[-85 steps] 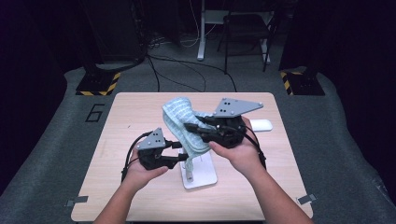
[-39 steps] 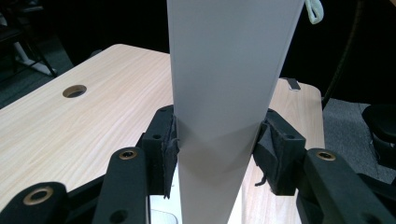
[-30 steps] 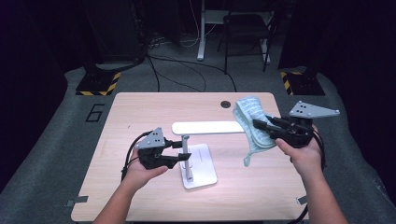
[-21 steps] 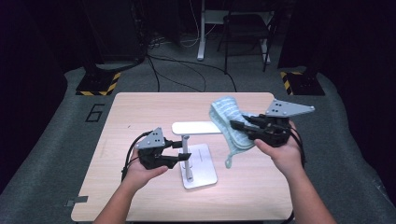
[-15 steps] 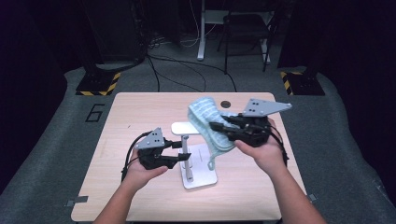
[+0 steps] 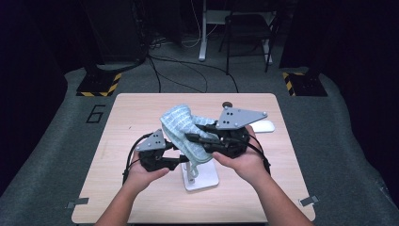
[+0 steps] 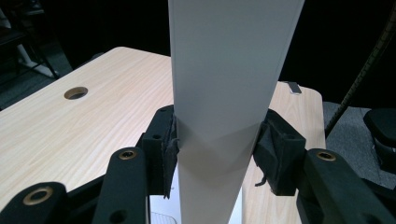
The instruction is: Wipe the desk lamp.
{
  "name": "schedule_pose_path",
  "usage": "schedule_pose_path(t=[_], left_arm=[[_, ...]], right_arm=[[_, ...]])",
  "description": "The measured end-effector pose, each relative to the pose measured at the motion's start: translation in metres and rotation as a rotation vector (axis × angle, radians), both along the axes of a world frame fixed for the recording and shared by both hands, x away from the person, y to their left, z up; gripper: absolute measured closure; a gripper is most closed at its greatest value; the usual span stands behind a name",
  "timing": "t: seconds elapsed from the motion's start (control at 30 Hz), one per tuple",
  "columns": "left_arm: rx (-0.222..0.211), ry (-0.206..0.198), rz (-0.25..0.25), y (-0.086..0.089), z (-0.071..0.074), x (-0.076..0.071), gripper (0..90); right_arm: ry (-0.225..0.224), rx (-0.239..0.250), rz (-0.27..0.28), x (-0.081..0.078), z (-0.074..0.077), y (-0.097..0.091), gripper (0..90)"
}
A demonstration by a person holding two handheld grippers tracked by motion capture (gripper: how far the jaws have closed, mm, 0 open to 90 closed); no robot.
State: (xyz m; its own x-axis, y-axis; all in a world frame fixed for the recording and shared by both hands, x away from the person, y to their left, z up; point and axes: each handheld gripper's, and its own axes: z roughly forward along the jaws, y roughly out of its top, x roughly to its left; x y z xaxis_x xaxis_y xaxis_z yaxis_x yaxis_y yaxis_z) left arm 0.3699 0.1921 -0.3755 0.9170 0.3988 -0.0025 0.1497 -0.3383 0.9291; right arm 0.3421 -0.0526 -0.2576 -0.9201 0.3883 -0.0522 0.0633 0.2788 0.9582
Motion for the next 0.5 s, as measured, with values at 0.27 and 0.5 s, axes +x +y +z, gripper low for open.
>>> schedule_pose_path(t=[0.27,0.5], left_arm=[[-0.016,0.009,0.013,-0.001,-0.001,0.000,52.7],[-0.018,0.020,0.005,-0.001,-0.002,0.001,52.6]], right_arm=[[-0.027,0.013,0.027,-0.020,-0.005,-0.018,72.1],[-0.025,0.033,0.004,-0.031,-0.018,-0.038,71.8]])
